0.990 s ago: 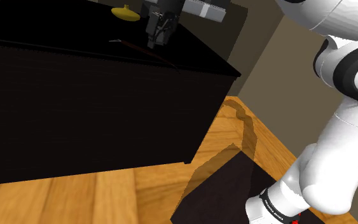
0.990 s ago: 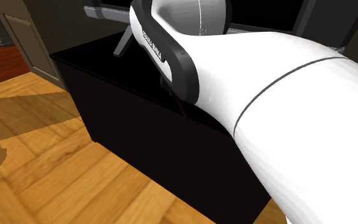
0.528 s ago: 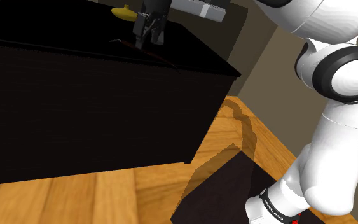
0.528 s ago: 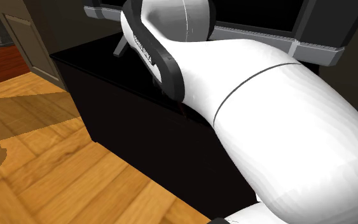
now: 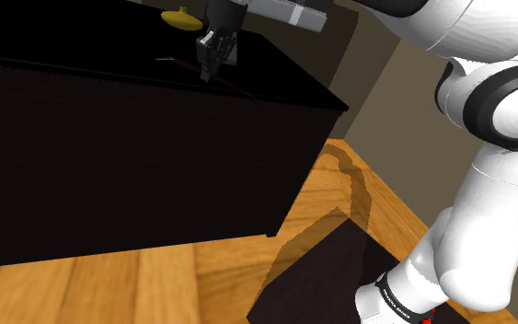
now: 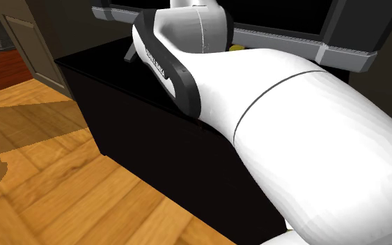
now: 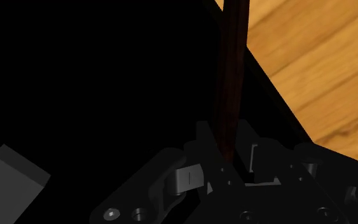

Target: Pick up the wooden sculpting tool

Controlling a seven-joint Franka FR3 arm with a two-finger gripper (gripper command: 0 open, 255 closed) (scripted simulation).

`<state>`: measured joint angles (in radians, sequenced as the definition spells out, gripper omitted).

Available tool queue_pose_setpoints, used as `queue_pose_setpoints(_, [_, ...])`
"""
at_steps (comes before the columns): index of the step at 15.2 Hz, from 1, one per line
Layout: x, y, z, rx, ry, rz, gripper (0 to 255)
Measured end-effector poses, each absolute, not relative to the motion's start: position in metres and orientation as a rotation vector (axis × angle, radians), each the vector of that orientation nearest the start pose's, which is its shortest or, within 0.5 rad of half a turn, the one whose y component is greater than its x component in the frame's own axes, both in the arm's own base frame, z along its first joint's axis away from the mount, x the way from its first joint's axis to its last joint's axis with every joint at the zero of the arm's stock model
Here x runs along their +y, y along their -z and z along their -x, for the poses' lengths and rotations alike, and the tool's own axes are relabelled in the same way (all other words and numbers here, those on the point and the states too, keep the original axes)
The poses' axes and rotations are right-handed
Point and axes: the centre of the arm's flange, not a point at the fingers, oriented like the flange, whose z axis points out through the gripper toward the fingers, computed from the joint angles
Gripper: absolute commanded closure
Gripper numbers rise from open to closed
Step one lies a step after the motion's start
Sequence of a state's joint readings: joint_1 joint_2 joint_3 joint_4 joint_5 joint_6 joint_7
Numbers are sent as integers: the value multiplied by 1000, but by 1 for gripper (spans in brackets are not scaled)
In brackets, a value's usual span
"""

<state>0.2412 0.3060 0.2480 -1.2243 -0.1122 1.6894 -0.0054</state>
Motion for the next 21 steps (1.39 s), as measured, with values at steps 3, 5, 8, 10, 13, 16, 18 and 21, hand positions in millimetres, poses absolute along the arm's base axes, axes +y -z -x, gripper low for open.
queue_pose_setpoints(3, [272, -621, -597, -745, 269, 3039, 255])
queue_pose_setpoints(5, [271, -621, -598, -743, 265, 3041, 255])
queue_pose_setpoints(8, [270, -621, -599, -741, 262, 3044, 255])
queue_pose_setpoints(10, [269, -626, -600, -739, 255, 3047, 255])
queue_pose_setpoints(13, [270, -639, -601, -738, 253, 3048, 255])
queue_pose_setpoints(16, [269, -656, -600, -738, 253, 3048, 255])
queue_pose_setpoints(18, [270, -666, -601, -738, 253, 3048, 255])
queue_pose_setpoints(21, [270, -682, -602, -738, 253, 3048, 255])
